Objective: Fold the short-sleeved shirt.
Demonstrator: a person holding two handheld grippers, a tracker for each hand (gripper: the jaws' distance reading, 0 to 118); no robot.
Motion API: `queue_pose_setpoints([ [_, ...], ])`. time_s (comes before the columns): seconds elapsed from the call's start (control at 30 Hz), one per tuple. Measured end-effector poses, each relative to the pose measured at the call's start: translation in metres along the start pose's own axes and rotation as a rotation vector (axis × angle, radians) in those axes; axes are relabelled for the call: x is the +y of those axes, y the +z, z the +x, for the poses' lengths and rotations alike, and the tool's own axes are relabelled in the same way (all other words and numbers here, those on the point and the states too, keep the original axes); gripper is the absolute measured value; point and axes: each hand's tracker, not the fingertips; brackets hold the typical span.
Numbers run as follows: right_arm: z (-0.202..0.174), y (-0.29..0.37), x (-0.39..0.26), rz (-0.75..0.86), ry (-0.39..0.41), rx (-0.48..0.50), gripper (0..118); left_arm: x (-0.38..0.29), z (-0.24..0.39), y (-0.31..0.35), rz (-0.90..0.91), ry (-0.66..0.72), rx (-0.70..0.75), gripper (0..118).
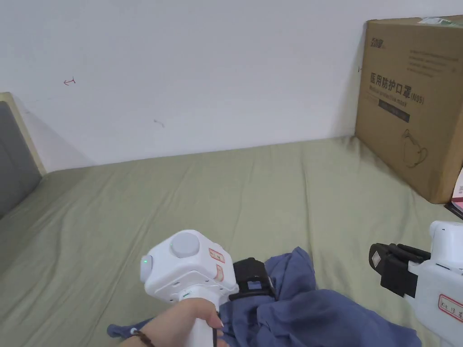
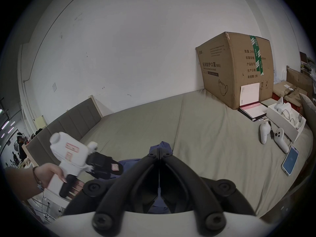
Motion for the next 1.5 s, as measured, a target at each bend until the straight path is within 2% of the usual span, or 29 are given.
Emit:
queue_pose_setpoints([
  [0.13, -0.008, 0.002, 0.008, 0.018, 0.032, 0.007, 0, -0.013, -0.001, 0.069, 0.24, -0.107, 0.03, 115],
  [0.17, -0.01, 0.003, 0.01, 0.029, 0.042, 0.008, 0, -0.021, -0.007, 0.085, 0.328, -0.16, 0.039, 111],
  [0.23, -0.014, 0.008, 0.012, 0.071, 0.062, 0.01, 0, -0.043, -0.008, 0.119, 0.549, -0.315, 0.072, 103],
  [0.3, -0.017, 0.012, 0.011, 0.135, 0.082, 0.0, 0, -0.079, -0.019, 0.14, 0.789, -0.429, 0.175, 82],
  [0.37, -0.02, 0.017, 0.007, 0.19, 0.094, -0.037, 0, -0.108, -0.029, 0.152, 0.939, -0.438, 0.187, 69],
  [0.4, -0.021, 0.019, 0.004, 0.215, 0.096, -0.044, 0, -0.118, -0.033, 0.156, 1.006, -0.424, 0.194, 69],
  [0.43, -0.021, 0.021, 0.003, 0.228, 0.095, -0.046, 0, -0.126, -0.043, 0.153, 1.024, -0.377, 0.183, 50],
  [0.47, -0.021, 0.022, 0.0, 0.241, 0.095, -0.054, 0, -0.13, -0.047, 0.151, 1.023, -0.334, 0.204, 8],
  [0.5, -0.022, 0.022, -0.001, 0.257, 0.095, -0.061, 0, -0.138, -0.051, 0.15, 1.027, -0.283, 0.246, 0],
  [0.57, -0.023, 0.023, -0.005, 0.278, 0.096, -0.065, 0, -0.14, -0.066, 0.143, 0.993, -0.245, 0.211, 0],
  [0.7, -0.027, 0.022, -0.006, 0.27, 0.094, -0.071, 0, -0.152, -0.084, 0.138, 0.999, -0.174, 0.238, 0],
  [0.9, -0.036, 0.018, -0.007, 0.224, 0.118, -0.044, 0, -0.126, -0.094, 0.151, 0.933, -0.174, 0.253, 0],
  [0.93, -0.038, 0.017, -0.007, 0.215, 0.12, -0.042, 0, -0.108, -0.102, 0.153, 0.863, -0.166, 0.218, 0],
  [1.0, -0.04, 0.01, -0.004, 0.172, 0.127, -0.018, 0, -0.058, -0.122, 0.143, 0.551, -0.081, 0.145, 0],
  [1.07, -0.043, 0.005, -0.004, 0.148, 0.142, -0.009, 0, -0.023, -0.151, 0.119, 0.309, 0.02, 0.149, 0],
  [1.13, -0.046, 0.0, -0.007, 0.13, 0.161, -0.007, 0, -0.001, -0.165, 0.093, 0.206, 0.027, 0.22, 1],
  [1.17, -0.047, -0.004, -0.008, 0.116, 0.169, -0.002, 0, 0.006, -0.174, 0.082, 0.204, 0.026, 0.25, 25],
  [1.23, -0.048, -0.009, -0.011, 0.093, 0.176, 0.004, 0, 0.012, -0.183, 0.061, 0.189, 0.051, 0.324, 109],
  [1.27, -0.049, -0.012, -0.012, 0.083, 0.178, 0.006, 0, 0.016, -0.191, 0.047, 0.17, 0.063, 0.317, 116],
  [1.43, -0.048, -0.018, -0.016, 0.063, 0.158, 0.002, 0, 0.022, -0.209, -0.005, 0.172, 0.093, 0.293, 113],
  [1.5, -0.048, -0.023, -0.017, 0.046, 0.157, -0.001, 0, 0.01, -0.203, -0.021, 0.159, 0.073, 0.272, 108],
])
